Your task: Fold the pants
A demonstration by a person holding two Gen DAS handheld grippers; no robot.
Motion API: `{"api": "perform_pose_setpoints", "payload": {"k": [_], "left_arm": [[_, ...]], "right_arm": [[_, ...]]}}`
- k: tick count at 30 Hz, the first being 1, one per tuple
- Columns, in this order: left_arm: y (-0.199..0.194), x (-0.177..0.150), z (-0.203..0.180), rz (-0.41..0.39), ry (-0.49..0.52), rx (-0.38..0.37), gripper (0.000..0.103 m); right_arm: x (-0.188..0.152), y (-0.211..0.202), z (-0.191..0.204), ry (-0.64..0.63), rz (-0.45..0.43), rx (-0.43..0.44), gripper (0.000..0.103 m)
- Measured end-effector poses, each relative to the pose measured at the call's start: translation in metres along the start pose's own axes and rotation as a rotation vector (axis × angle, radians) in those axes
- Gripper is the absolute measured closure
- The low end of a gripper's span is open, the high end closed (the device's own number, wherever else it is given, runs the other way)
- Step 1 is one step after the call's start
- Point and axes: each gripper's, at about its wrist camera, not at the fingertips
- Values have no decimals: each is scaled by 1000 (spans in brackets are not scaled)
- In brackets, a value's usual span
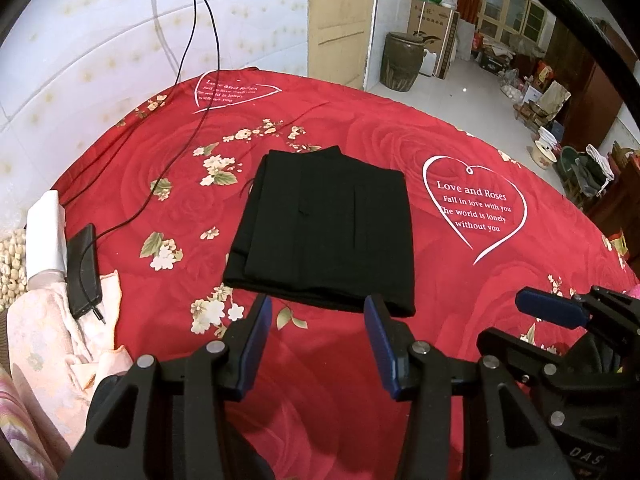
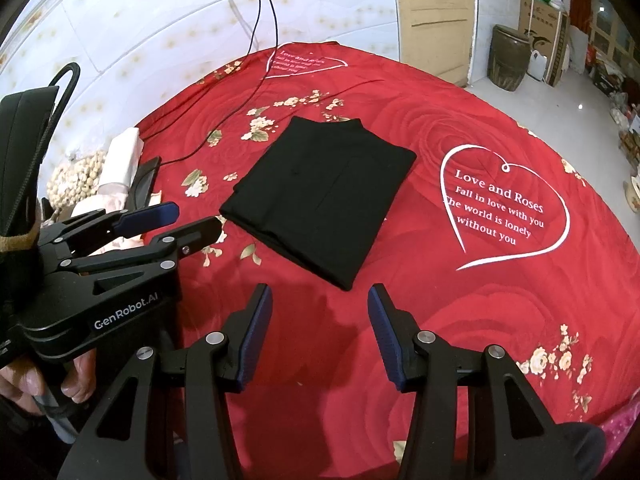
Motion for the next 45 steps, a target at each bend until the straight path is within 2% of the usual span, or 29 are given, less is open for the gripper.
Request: {"api": "perform_pose_setpoints", "payload": {"k": [45], "left_arm": [[-1,0,-1,-3,8,14,52]], "right_arm": [[1,1,2,3,2,0,52]]}}
Point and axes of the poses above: each gripper's, at about its wrist camera, not at the fingertips, and y roughly the way its jaws point, z to its left, x to its top, and after that the axes turned 11 degrees about -y, right-handed
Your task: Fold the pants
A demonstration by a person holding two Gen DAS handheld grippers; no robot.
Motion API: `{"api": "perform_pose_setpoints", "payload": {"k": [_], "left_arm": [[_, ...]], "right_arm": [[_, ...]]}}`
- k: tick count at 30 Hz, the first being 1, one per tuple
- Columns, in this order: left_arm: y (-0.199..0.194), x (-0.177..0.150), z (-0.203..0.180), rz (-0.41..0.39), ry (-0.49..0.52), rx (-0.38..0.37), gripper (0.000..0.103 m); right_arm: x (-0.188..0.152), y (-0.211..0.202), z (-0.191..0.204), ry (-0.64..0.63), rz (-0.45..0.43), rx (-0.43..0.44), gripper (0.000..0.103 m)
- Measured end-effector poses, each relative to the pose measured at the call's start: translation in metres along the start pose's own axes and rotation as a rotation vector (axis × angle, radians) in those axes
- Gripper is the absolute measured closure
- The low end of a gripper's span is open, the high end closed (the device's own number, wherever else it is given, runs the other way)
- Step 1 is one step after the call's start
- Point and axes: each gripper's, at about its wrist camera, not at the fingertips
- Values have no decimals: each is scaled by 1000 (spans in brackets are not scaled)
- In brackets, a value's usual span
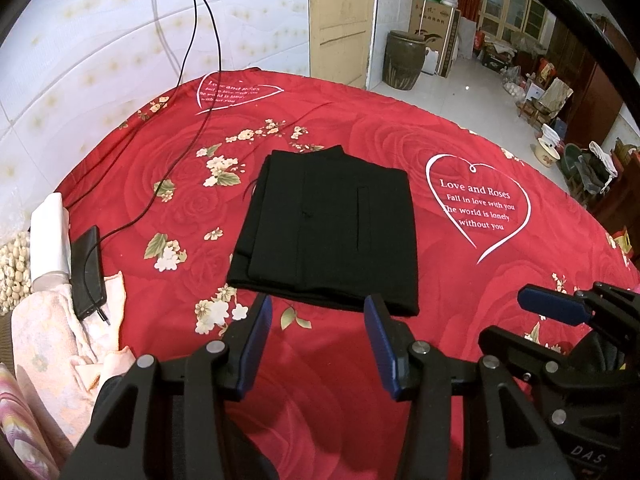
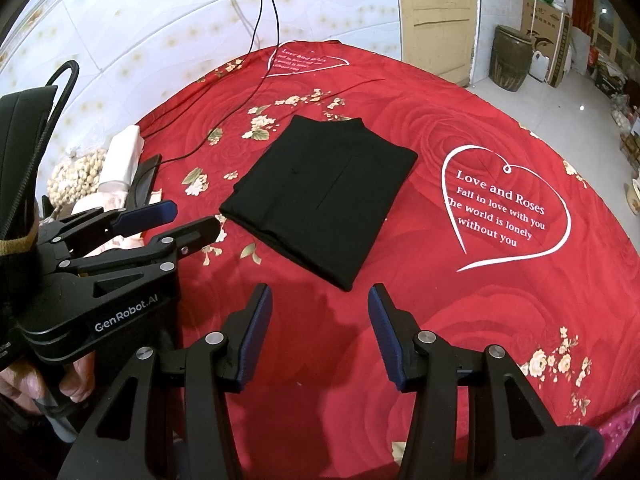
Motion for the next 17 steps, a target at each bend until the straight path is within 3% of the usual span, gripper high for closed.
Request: {"api": "perform_pose_setpoints", "payload": {"k": [17], "left_arm": [[4,-5,0,-4,-13,3,52]], "right_arm": [[-2,3,0,3,6,5,52]]}}
Point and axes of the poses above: each gripper's, at about its wrist camera, not at the fingertips, and y roughly the way its jaws point, z to its left, x to its top, and after that the axes turned 11 degrees about -y, right-handed
